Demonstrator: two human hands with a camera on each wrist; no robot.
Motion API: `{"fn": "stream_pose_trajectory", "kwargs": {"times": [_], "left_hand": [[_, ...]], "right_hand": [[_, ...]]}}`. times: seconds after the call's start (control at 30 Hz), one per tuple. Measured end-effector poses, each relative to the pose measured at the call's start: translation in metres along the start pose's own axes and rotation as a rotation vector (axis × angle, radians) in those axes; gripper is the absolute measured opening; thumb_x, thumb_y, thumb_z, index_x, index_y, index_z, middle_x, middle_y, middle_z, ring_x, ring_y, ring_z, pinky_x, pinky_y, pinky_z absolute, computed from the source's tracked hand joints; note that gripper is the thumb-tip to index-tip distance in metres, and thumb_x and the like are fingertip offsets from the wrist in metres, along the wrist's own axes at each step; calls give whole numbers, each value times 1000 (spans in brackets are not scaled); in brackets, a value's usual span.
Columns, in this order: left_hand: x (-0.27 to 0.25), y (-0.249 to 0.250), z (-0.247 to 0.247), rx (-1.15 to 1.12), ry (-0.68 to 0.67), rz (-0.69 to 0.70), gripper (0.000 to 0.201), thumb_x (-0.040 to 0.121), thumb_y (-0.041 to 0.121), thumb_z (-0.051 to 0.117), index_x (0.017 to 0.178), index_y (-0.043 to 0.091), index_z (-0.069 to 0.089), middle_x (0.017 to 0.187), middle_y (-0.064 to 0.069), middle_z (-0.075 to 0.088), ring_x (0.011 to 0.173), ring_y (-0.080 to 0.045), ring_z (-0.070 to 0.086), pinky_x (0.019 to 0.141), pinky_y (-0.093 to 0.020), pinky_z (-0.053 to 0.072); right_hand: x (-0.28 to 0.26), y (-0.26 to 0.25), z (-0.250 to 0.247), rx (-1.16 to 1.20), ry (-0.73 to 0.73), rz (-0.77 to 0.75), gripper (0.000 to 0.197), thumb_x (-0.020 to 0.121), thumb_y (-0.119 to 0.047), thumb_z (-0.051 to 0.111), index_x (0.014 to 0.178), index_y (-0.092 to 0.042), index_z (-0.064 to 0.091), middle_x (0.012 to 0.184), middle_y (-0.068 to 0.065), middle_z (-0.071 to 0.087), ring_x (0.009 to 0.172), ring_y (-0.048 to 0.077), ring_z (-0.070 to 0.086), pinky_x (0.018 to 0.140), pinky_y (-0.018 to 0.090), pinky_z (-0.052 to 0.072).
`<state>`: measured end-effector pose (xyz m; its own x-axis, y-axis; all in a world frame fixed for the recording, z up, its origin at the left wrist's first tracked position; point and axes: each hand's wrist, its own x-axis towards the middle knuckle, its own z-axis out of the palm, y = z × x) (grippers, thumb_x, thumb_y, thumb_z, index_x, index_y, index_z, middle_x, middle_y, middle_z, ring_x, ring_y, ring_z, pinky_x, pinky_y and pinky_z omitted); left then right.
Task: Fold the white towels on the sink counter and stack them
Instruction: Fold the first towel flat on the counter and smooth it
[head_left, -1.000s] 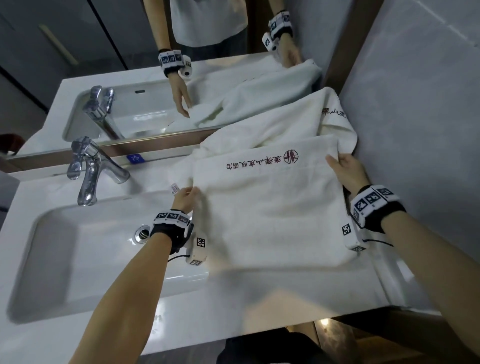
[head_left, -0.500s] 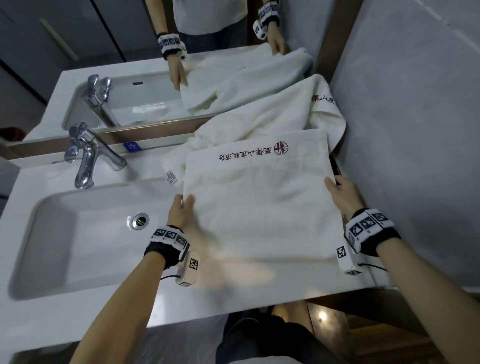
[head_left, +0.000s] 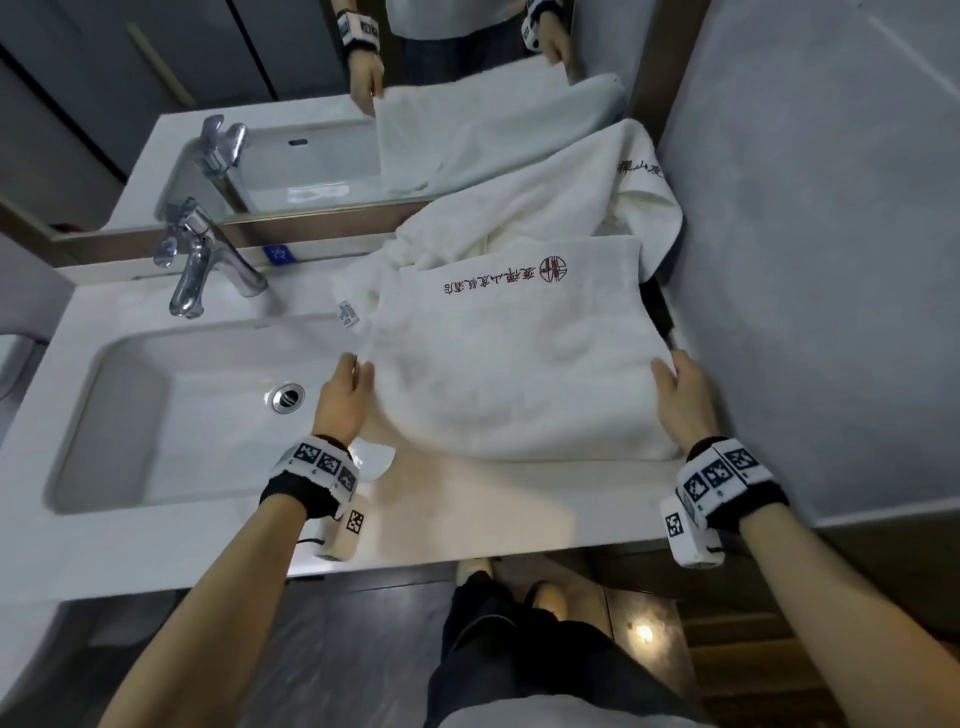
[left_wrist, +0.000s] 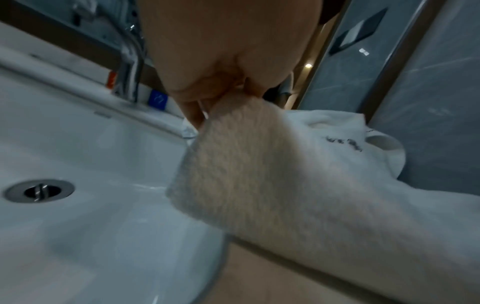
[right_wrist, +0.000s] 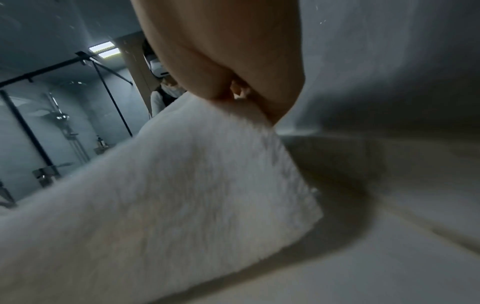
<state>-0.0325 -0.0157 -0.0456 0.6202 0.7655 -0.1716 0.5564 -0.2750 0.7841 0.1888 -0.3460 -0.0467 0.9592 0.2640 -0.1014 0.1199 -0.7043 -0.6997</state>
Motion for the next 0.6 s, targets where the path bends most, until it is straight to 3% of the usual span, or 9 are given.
{"fn": "stream_pose_trajectory", "kwargs": {"times": [0.07,0.13,0.2,0.23,0.3,0.37,0.43,0.5,0.6], "left_hand": [[1,6,-5,45,35,-10,21,97,29,38,89,11,42,70,-2,48,69,-25,47,64,-35,35],[-3,4,-8,77,-31,-110,25,97,31,41,103,8,48,90,-10,58,88,-31,56,76,-37,42],[-12,-5,-6,146,-167,-249,37,96,32,46,121,5,47,115,-14,56,109,-34,55,91,-38,43],[-18,-10,-5,191,-234,-297,39,95,31,48,123,3,47,118,-14,53,110,-33,54,93,-38,43],[-32,-21,-1,248,-327,-326,29,95,31,50,106,3,51,104,-13,55,97,-29,55,87,-38,45],[-43,-29,-1,268,-369,-317,29,95,32,49,83,6,48,79,-8,53,80,-26,52,68,-32,43],[-50,-34,-3,259,-371,-298,35,95,33,50,68,13,40,67,-2,44,67,-24,47,54,-28,37],[-53,-36,-6,233,-349,-267,36,95,32,50,66,16,37,66,0,42,62,-21,45,49,-26,35],[-57,-40,-8,209,-282,-246,31,95,32,51,77,10,39,76,-1,42,75,-23,43,59,-29,33]], "right_hand": [[3,-2,-4,61,39,1,22,95,-32,44,89,-14,54,95,17,61,87,29,57,80,40,47],[0,-2,-6,67,-2,65,25,94,-31,46,77,-14,50,83,16,57,79,28,54,73,39,45],[-10,6,-3,24,-101,164,30,94,-30,48,81,-4,55,86,23,60,84,35,58,74,40,45],[-16,11,-1,15,-153,208,34,94,-28,49,90,5,58,95,29,61,90,39,59,77,41,46],[-30,21,2,27,-235,252,42,93,-28,52,95,13,58,98,32,63,94,42,61,74,39,46],[-42,28,0,54,-248,284,41,92,-30,55,87,11,59,94,28,65,82,36,62,65,31,41],[-53,35,-2,49,-243,304,35,89,-30,59,77,2,58,90,24,65,68,26,55,59,29,38],[-64,41,-3,13,-251,300,29,89,-28,59,71,-6,53,80,15,60,69,25,52,60,30,38],[-81,49,-4,16,-219,245,25,91,-20,56,70,-10,47,72,6,51,75,26,51,62,33,36]]}}
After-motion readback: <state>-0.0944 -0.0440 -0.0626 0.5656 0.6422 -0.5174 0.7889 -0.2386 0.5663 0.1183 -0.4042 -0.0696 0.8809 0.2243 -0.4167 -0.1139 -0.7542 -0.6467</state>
